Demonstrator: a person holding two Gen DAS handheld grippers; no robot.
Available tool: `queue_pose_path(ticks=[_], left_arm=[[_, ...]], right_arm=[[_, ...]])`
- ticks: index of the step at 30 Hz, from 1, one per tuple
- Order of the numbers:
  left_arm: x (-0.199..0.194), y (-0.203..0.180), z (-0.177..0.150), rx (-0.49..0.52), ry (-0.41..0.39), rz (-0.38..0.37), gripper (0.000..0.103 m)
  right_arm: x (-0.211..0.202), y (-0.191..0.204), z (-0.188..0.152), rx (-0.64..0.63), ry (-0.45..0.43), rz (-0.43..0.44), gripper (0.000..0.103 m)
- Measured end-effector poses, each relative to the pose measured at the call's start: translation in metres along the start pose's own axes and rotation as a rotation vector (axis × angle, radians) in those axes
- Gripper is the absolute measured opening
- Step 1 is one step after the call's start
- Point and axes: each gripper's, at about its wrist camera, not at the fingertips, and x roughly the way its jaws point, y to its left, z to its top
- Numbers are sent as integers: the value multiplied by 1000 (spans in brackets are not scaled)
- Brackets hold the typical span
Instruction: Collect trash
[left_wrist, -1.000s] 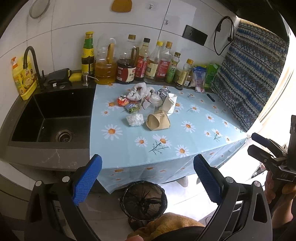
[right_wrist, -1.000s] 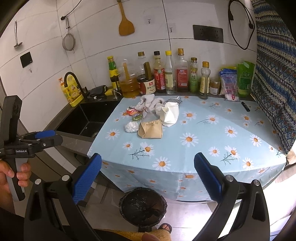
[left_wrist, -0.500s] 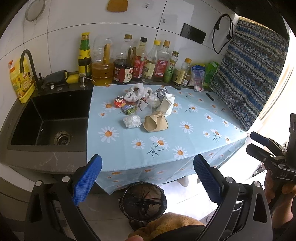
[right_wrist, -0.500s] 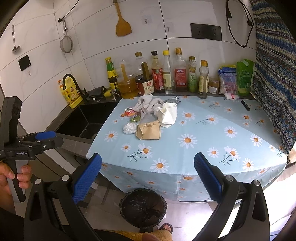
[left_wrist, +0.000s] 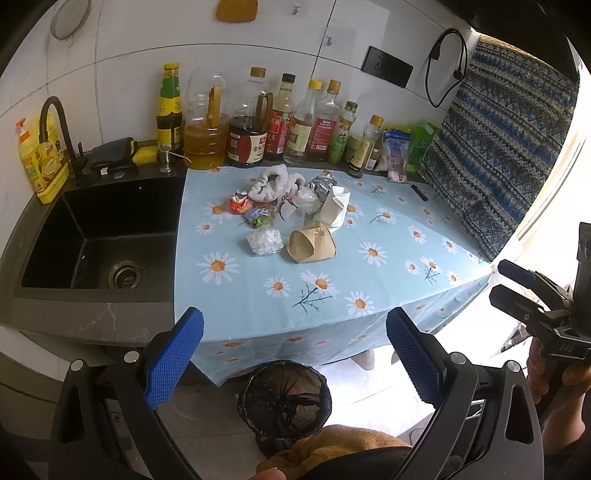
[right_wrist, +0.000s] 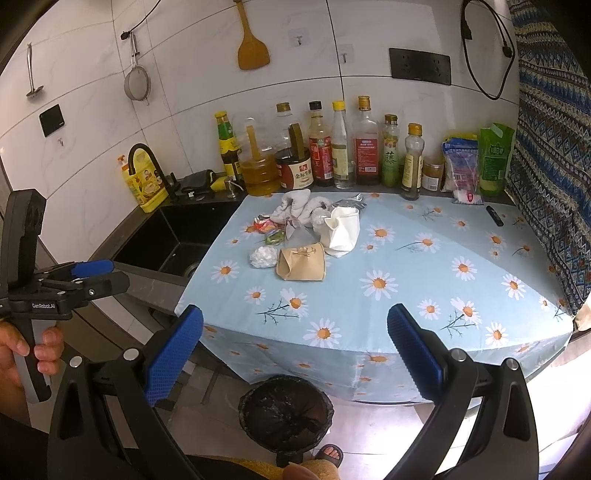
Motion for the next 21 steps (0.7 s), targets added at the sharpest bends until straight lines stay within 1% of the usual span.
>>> queue_pose_path(ticks=[12, 17, 21], left_arm=[[1, 0, -5, 29, 30, -40, 96], [4, -2, -3, 39, 30, -49, 96], [11, 0, -2, 30, 38, -45, 96]], right_arm=[[-6, 8, -12, 42, 0, -32, 99], [-6, 5, -12, 65, 7, -31, 99], [2, -3, -8, 81, 21, -3, 99]])
